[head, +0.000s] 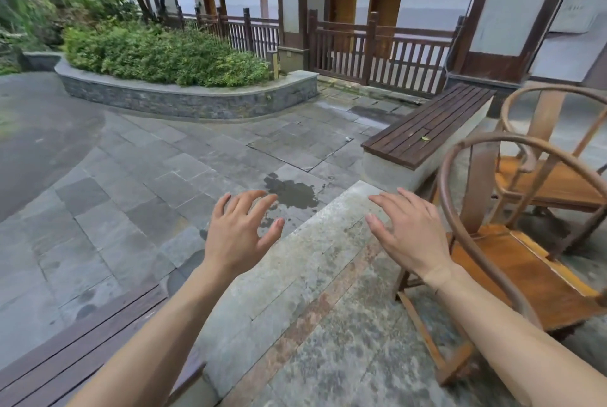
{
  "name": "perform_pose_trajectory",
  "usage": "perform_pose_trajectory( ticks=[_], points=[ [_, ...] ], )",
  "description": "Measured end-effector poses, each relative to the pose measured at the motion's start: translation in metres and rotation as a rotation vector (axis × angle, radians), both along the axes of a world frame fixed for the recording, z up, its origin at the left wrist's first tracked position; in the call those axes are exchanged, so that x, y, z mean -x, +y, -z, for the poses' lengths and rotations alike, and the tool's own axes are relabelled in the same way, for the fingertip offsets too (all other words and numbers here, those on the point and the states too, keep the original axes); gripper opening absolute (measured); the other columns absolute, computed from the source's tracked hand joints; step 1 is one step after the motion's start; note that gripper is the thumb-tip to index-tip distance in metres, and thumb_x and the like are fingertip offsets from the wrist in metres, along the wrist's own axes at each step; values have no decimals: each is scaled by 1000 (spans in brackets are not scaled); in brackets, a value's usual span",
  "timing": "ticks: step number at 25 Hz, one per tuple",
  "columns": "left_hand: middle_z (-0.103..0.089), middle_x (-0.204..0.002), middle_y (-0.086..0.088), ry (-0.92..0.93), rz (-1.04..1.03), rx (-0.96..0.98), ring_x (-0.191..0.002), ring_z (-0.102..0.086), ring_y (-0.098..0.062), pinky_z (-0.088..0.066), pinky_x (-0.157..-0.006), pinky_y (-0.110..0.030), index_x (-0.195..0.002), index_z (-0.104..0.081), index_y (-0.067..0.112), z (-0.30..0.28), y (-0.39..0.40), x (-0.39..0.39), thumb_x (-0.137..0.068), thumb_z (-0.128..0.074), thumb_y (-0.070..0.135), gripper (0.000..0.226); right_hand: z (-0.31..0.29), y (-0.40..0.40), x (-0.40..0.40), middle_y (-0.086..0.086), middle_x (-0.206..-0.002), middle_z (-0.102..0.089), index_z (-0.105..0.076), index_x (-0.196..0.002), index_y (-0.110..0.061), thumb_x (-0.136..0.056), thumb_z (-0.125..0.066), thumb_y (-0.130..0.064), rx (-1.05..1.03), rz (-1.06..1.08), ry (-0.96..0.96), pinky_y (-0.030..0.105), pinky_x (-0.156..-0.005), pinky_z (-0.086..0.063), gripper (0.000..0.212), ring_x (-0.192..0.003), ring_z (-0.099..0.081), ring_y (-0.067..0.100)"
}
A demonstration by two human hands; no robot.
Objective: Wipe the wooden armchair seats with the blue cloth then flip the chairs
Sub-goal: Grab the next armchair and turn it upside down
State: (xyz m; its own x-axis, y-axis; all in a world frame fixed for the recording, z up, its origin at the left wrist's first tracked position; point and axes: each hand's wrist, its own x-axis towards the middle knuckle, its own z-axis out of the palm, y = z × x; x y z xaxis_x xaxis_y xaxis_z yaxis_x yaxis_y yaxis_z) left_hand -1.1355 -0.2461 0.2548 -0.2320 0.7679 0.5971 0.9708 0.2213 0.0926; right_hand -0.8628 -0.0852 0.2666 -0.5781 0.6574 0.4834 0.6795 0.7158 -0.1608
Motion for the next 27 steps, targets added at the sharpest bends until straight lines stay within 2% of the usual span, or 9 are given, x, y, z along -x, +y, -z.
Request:
perform_pose_trajectory(
  ticks=[6, 11, 20, 27],
  points=[
    [-63, -132, -1, -5, 58, 12, -124, -58, -21, -31, -114, -49, -131, -61, 25, -3, 117, 137, -97, -35, 57, 54, 3, 103, 132, -5, -137, -63, -60, -133, -32, -95, -27, -62, 29, 56, 9, 46, -107, -34, 59, -138, -46, 25],
    [-63, -131, -2, -29, 96, 38, -123, -57, -22, -33, -113, -50, -130, -61, 24, 1, 216, 210, -97, -34, 57, 54, -1, 185, 195, -6, -138, -62, -60, -133, -30, -94, -26, -63, 59, 116, 51, 45, -109, -32, 62, -139, -45, 25],
    [-62, -132, 1, -38, 163, 17, -123, -57, -20, -33, -113, -49, -130, -61, 25, 17, 448, 285, -97, -34, 57, 53, 25, 400, 267, -6, -138, -61, -61, -133, -30, -94, -25, -64, 57, 187, 88, 47, -111, -31, 63, -142, -42, 25],
    [-63, -131, 0, -69, 188, -10, -121, -58, -20, -33, -113, -47, -129, -62, 24, 7, 640, 312, -96, -37, 55, 52, 16, 584, 294, -6, -139, -61, -61, -134, -31, -93, -23, -66, 93, 240, 78, 45, -111, -30, 65, -141, -42, 24]
  ],
)
